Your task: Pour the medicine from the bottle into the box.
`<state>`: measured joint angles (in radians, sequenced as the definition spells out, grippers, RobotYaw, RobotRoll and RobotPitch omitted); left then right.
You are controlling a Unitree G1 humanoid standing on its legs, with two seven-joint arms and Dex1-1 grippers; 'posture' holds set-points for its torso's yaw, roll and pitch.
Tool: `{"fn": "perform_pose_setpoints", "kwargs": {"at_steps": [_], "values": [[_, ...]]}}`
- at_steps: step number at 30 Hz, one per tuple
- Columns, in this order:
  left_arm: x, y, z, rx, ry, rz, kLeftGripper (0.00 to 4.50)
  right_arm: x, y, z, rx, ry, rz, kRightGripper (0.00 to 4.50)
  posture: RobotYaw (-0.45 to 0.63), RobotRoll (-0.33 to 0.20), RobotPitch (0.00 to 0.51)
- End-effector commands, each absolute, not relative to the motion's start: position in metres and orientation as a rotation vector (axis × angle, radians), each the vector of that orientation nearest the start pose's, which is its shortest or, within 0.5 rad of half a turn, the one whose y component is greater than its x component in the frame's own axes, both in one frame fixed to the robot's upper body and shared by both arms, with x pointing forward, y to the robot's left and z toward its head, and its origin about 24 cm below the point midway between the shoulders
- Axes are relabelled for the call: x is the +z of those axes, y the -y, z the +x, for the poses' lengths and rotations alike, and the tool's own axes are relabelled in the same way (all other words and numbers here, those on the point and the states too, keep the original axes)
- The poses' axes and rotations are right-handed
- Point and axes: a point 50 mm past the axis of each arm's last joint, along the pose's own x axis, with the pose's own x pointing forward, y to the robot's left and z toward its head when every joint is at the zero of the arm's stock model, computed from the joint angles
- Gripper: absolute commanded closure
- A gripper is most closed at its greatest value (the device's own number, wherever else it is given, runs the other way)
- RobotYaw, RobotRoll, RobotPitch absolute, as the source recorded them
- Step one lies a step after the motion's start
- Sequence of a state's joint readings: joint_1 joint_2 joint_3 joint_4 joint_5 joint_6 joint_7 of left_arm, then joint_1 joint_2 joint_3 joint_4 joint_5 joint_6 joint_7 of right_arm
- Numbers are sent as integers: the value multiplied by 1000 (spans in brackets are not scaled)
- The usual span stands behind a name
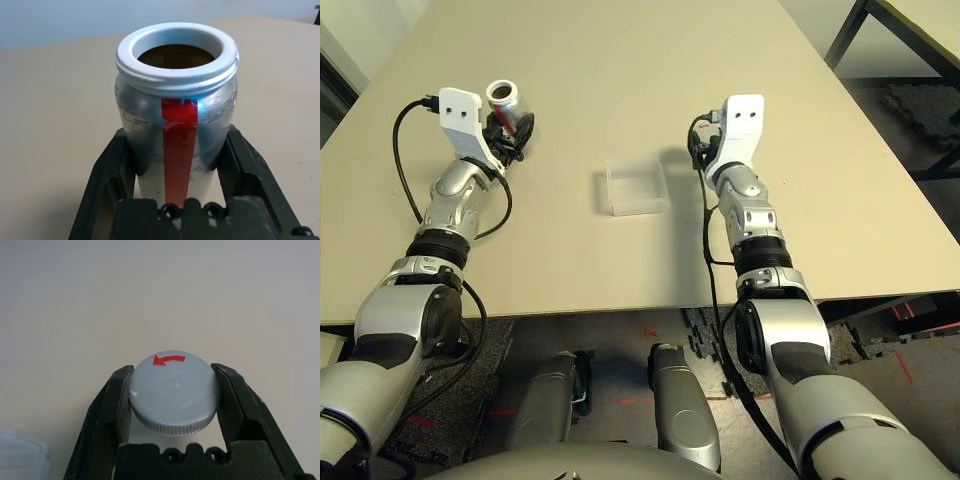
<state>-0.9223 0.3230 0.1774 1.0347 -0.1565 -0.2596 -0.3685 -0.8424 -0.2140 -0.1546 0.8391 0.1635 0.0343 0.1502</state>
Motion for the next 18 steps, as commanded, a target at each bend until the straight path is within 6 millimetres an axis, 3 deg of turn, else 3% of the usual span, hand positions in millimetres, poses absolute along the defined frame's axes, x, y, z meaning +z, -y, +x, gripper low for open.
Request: {"fn": "perform_pose_setpoints", "kwargs": {"at_steps": [1, 6, 13, 18], "values": [[138, -205, 396, -210, 151, 50, 2053, 104, 176, 392, 102, -92, 65, 1917, -90, 0, 146], [136, -203, 397, -222, 131, 40, 2053, 93, 174, 391, 122, -155, 90, 1917, -89, 0, 149], [136, -200, 398, -237, 126, 36, 2053, 93, 173, 392, 131, -174, 90, 1917, -92, 0, 150], [136, -200, 398, -235, 119, 27, 2053, 96, 173, 393, 134, -175, 85, 189, -94, 0, 148]]}}
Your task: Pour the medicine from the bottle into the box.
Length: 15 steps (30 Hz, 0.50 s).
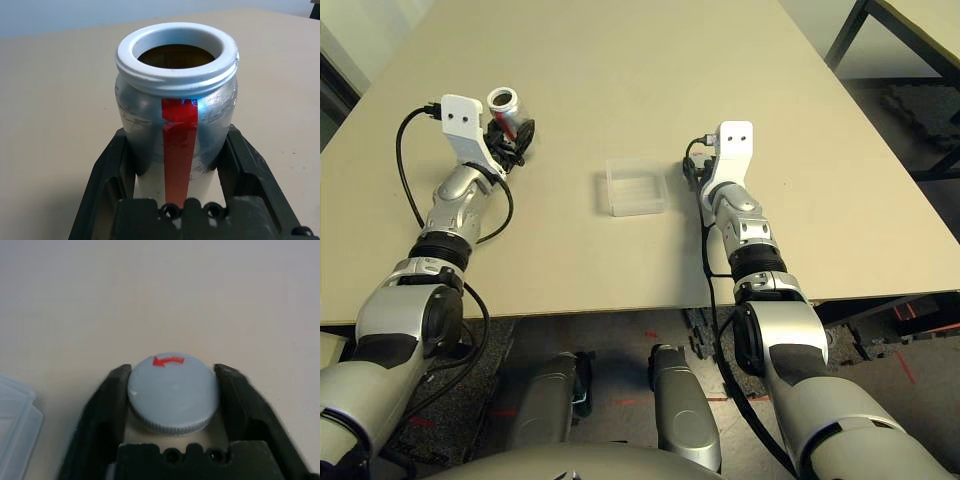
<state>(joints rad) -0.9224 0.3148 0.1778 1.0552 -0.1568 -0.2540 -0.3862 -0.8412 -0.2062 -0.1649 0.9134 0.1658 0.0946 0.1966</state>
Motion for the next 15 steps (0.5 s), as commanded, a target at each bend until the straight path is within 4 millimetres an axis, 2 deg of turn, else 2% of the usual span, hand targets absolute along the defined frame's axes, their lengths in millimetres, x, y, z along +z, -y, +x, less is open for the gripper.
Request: {"fn": "perform_pose_setpoints", "kwargs": {"at_steps": [1, 7, 12, 15], "values": [[135, -200, 398, -234, 117, 25, 2053, 96, 173, 393, 134, -174, 84, 0, -94, 0, 148], [136, -202, 399, -221, 105, 20, 2053, 106, 173, 395, 141, -148, 91, 0, -97, 0, 146], [146, -204, 404, -202, 100, 16, 2053, 130, 175, 394, 167, -93, 110, 0, -93, 0, 145], [155, -205, 407, -212, 106, 63, 2053, 144, 178, 386, 198, -86, 91, 0, -95, 0, 147]]}}
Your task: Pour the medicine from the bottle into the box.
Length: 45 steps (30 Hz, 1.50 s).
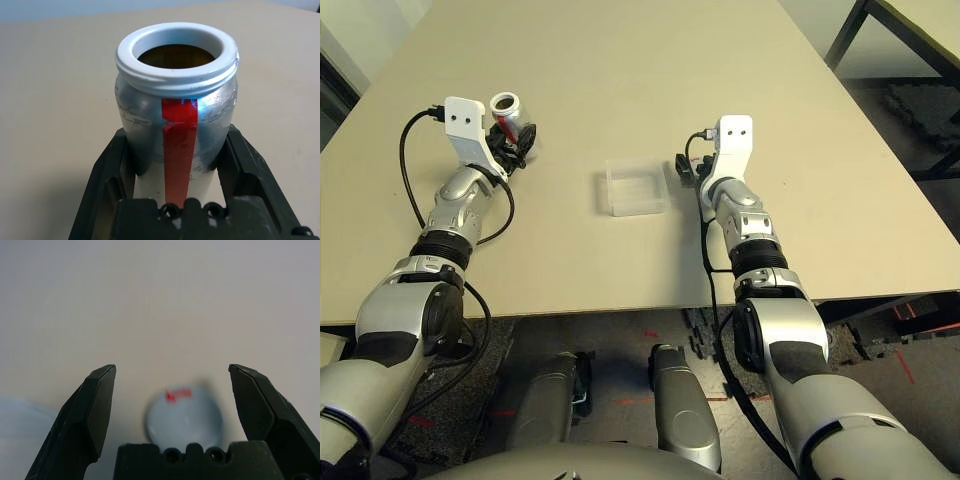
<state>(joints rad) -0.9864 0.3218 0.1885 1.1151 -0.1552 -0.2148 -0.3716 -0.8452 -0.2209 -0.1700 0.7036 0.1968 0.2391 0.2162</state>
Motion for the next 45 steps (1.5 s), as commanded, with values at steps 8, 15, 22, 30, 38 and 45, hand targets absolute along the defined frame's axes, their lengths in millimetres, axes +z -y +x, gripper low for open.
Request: {"fn": "perform_pose_setpoints", "kwargs": {"at_steps": [8, 15, 22, 30, 38, 45], "values": [[193, -206, 415, -236, 160, 213, 2053, 170, 194, 344, 309, -168, 6, 0, -99, 0, 156], [214, -200, 418, -264, 192, 315, 2053, 173, 193, 318, 514, -335, -84, 0, -108, 0, 156], [224, -187, 419, -315, 228, 487, 2053, 159, 184, 299, 697, -472, -164, 0, -116, 0, 155], [235, -168, 419, -372, 288, 749, 2053, 152, 168, 305, 768, -424, -245, 0, -113, 0, 150], [248, -145, 417, -421, 398, 1101, 2053, 148, 161, 308, 791, -415, -257, 0, -111, 0, 144], [246, -112, 408, -533, 602, 1519, 2053, 145, 160, 315, 779, -407, -258, 0, -119, 0, 147]]}}
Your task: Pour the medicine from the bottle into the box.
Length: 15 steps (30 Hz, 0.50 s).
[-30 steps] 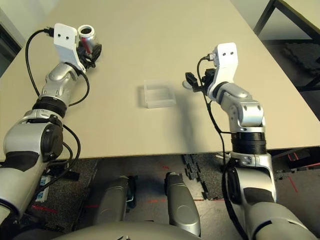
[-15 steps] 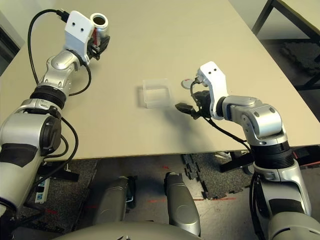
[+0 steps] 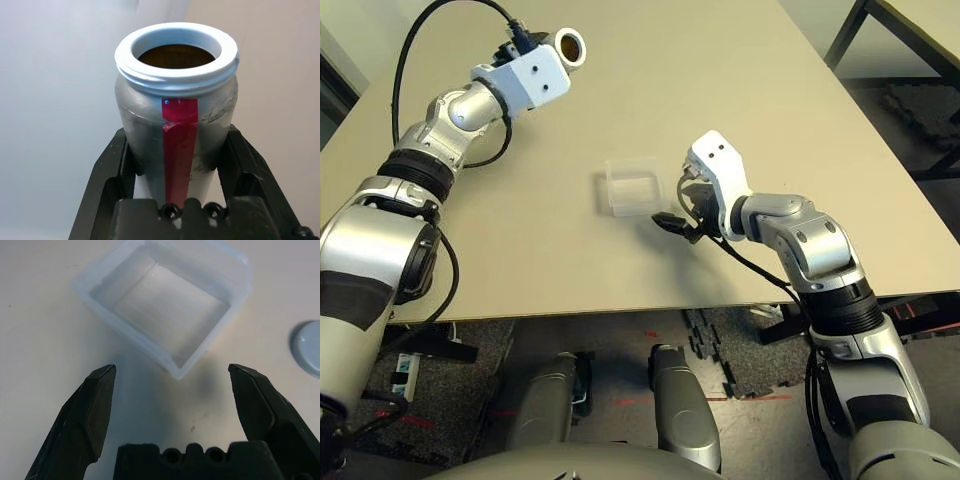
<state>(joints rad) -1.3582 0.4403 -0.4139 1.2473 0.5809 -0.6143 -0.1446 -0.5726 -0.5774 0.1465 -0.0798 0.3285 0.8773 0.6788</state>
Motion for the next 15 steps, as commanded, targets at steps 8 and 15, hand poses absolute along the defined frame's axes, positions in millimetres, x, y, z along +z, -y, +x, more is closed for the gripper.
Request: {"fn": "perform_pose_setpoints", "kwargs": {"at_steps": [8, 15], "values": [[211, -82, 397, -702, 1024, 2191, 2053, 146, 154, 326, 782, -384, -245, 0, -96, 0, 151], [209, -73, 402, -701, 1141, 2422, 2053, 147, 144, 331, 798, -367, -217, 0, -94, 0, 156]]}}
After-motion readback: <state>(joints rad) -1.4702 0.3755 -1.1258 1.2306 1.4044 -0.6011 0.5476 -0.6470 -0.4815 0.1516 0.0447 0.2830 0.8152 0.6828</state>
